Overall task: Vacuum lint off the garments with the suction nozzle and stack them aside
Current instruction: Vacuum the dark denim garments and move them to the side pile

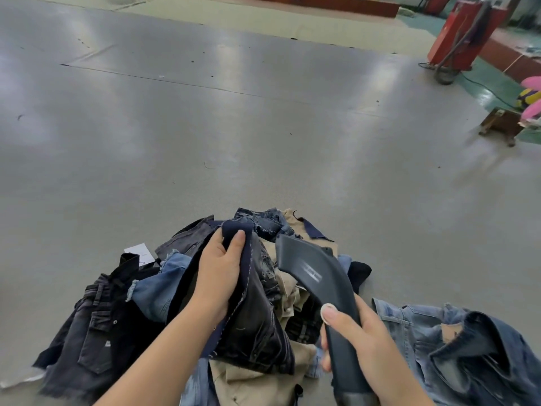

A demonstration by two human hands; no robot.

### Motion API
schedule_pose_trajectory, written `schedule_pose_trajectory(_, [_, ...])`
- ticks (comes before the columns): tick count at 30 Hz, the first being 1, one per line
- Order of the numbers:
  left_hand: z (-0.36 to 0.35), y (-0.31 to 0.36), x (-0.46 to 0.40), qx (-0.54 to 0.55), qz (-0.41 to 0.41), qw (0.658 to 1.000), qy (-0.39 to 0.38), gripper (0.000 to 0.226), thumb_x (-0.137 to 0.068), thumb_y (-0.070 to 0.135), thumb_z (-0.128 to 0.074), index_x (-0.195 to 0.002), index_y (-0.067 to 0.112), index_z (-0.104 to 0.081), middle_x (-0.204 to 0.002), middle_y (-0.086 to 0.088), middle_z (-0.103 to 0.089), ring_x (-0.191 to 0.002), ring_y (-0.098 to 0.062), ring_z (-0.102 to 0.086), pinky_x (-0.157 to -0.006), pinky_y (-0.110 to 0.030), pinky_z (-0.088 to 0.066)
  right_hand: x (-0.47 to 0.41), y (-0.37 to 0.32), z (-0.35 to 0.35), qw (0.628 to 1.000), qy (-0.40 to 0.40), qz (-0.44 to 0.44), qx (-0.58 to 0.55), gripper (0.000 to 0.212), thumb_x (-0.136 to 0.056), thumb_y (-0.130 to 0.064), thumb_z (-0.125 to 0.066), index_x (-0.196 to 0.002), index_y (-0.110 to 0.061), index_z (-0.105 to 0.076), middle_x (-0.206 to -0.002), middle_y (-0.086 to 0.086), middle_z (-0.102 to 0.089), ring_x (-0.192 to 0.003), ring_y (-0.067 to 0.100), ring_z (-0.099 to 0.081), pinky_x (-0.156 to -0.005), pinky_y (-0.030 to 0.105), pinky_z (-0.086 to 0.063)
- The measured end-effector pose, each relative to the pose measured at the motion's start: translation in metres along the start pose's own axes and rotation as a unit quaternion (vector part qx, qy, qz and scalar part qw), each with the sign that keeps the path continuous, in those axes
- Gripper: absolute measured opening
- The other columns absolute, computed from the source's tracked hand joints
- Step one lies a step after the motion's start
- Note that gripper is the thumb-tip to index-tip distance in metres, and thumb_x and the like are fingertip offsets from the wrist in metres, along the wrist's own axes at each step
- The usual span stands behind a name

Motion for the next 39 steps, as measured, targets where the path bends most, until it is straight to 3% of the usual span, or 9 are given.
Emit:
schedule_pose_trajectory(4, [0.007,0.001,-0.005,-0.078,-0.048,0.994,0.064,0.020,-0.096,0.027,-0.055,-0.086,0.040,-0.066,-0.085,0.007,-0.071,-0.082,-0.010,-0.066,-0.080,-0.037,-0.051,0.009,0.003,-0.002,0.997,-0.071,-0.022,0.011,0.043,-0.062,-0.047,-0.074,-0.104,-0.047,-0.063,-0.063,0.012,-0.061,-0.050,0.028,-0.056,-0.048,0.030,-0.047])
schedule_pose_trajectory(8, [0.006,-0.001,-0.002,-0.167,-0.093,0.981,0.045,0.013,-0.095,0.029,-0.055,-0.090,0.036,-0.065,-0.088,0.012,-0.070,-0.088,-0.008,-0.063,-0.083,-0.033,-0.049,0.007,0.010,-0.007,0.996,-0.079,-0.022,0.046,0.037,-0.062,-0.051,-0.070,-0.099,-0.054,-0.062,-0.066,0.007,-0.065,-0.055,0.020,-0.061,-0.055,0.031,-0.048])
schedule_pose_trajectory(11, [0.000,-0.003,0.003,-0.207,-0.122,0.970,0.025,0.011,-0.095,0.028,-0.055,-0.091,0.034,-0.064,-0.085,0.019,-0.068,-0.084,0.003,-0.061,-0.076,-0.018,-0.044,0.000,0.005,-0.006,0.997,-0.050,-0.008,0.056,0.024,-0.071,-0.044,-0.069,-0.094,-0.049,-0.064,-0.066,-0.001,-0.065,-0.055,0.013,-0.062,-0.058,0.030,-0.046])
schedule_pose_trajectory(14, [-0.003,-0.003,0.007,-0.232,-0.142,0.962,0.010,0.012,-0.095,0.027,-0.055,-0.089,0.035,-0.062,-0.082,0.021,-0.066,-0.080,0.005,-0.060,-0.069,-0.008,-0.040,-0.007,-0.003,0.003,1.000,-0.018,-0.013,0.017,0.028,-0.074,-0.038,-0.076,-0.097,-0.027,-0.064,-0.061,0.012,-0.058,-0.048,0.026,-0.055,-0.048,0.031,-0.047])
schedule_pose_trajectory(19, [0.003,0.001,-0.004,-0.152,-0.084,0.984,0.044,0.013,-0.096,0.028,-0.053,-0.091,0.033,-0.063,-0.089,0.011,-0.069,-0.088,-0.006,-0.063,-0.083,-0.033,-0.049,0.002,0.001,0.004,0.997,-0.066,-0.018,0.028,0.034,-0.071,-0.038,-0.072,-0.104,-0.035,-0.064,-0.064,0.012,-0.061,-0.051,0.028,-0.058,-0.049,0.031,-0.048])
schedule_pose_trajectory(24, [0.005,0.004,-0.008,-0.117,-0.062,0.990,0.051,0.015,-0.098,0.022,-0.051,-0.093,0.029,-0.064,-0.094,0.004,-0.071,-0.095,-0.019,-0.064,-0.093,-0.050,-0.048,0.007,0.018,-0.007,0.989,-0.089,-0.018,0.116,0.045,-0.071,-0.046,-0.066,-0.115,-0.045,-0.055,-0.105,-0.023,-0.069,-0.095,-0.005,-0.064,-0.073,0.006,-0.045])
schedule_pose_trajectory(29, [-0.001,0.000,0.000,-0.143,-0.085,0.986,-0.003,0.015,-0.097,0.023,-0.052,-0.095,0.030,-0.065,-0.093,0.009,-0.071,-0.093,-0.011,-0.065,-0.091,-0.042,-0.049,0.002,0.005,-0.009,0.996,-0.068,-0.024,0.044,0.028,-0.074,-0.038,-0.069,-0.101,-0.043,-0.064,-0.064,0.009,-0.061,-0.051,0.025,-0.057,-0.052,0.031,-0.048])
schedule_pose_trajectory(34, [-0.005,-0.001,0.004,-0.165,-0.091,0.982,-0.010,0.017,-0.096,0.027,-0.052,-0.092,0.040,-0.063,-0.088,0.015,-0.070,-0.085,-0.002,-0.064,-0.080,-0.032,-0.049,-0.007,-0.003,-0.002,0.999,-0.024,0.000,0.034,0.020,-0.077,-0.038,-0.073,-0.095,-0.034,-0.066,-0.067,0.000,-0.065,-0.054,0.016,-0.060,-0.060,0.033,-0.046])
schedule_pose_trajectory(39, [0.008,0.005,-0.008,-0.131,-0.052,0.989,0.053,0.015,-0.097,0.026,-0.052,-0.090,0.033,-0.064,-0.088,0.009,-0.070,-0.089,-0.012,-0.065,-0.088,-0.042,-0.051,0.007,0.005,-0.005,0.995,-0.081,-0.018,0.048,0.040,-0.071,-0.040,-0.071,-0.110,-0.041,-0.063,-0.071,0.010,-0.067,-0.058,0.026,-0.061,-0.054,0.029,-0.049])
Point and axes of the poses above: each hand's wrist, its own x-axis away from the middle knuckle, its own z-axis out of the back of the hand, y = z × x, the point moved 2 cm from there along -x, towards the middle knuckle
